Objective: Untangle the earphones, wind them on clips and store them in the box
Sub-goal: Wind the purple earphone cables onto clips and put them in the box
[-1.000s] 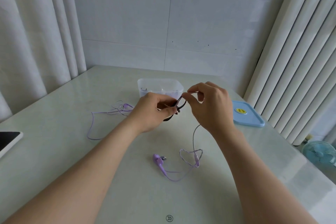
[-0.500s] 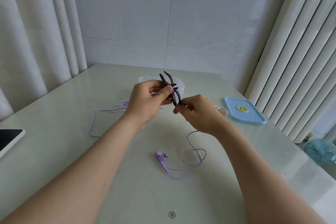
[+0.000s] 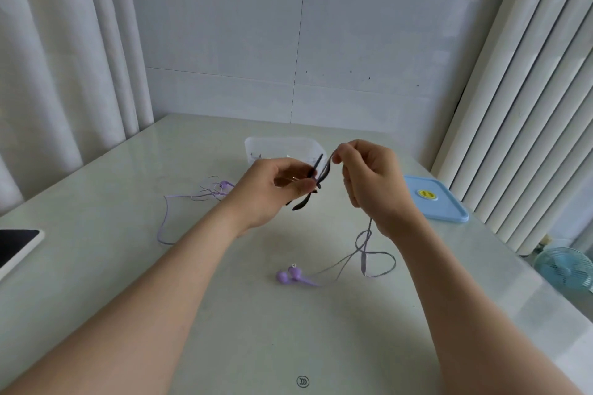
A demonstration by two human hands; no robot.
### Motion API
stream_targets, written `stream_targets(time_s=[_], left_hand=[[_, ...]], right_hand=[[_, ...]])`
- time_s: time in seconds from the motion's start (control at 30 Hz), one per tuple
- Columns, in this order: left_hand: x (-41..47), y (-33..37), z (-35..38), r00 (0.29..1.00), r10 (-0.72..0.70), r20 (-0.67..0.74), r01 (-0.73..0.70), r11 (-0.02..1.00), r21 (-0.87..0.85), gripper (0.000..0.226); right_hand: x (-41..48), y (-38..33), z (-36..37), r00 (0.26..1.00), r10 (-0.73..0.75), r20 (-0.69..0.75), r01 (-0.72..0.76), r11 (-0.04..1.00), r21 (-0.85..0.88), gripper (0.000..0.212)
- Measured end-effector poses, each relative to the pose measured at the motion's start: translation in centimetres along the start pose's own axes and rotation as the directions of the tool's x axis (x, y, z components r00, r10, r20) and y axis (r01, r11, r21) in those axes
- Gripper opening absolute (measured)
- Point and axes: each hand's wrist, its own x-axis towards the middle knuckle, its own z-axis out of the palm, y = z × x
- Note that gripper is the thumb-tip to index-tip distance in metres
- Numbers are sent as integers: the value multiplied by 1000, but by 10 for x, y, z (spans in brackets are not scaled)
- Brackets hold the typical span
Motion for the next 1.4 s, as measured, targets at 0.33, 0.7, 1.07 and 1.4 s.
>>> stream_targets(time_s=[0.33, 0.7, 1.07, 1.4], left_hand=[[0, 6, 3, 999, 18, 28, -11, 971, -241, 24], [10, -3, 2, 943, -181, -280, 32, 886, -463, 18], [5, -3, -2, 985, -47, -167, 54, 998, 39, 14], [-3, 5, 6, 989, 21, 150, -17, 999, -33, 29]], right_hand=[[9, 24, -5, 995, -30, -94, -19, 876, -481, 29], [-10, 4, 13, 887, 168, 429, 14, 921, -389, 33], [-6, -4, 8, 986, 57, 157, -55, 998, -13, 31], [9, 13, -4, 978, -29, -207, -11, 982, -191, 19]])
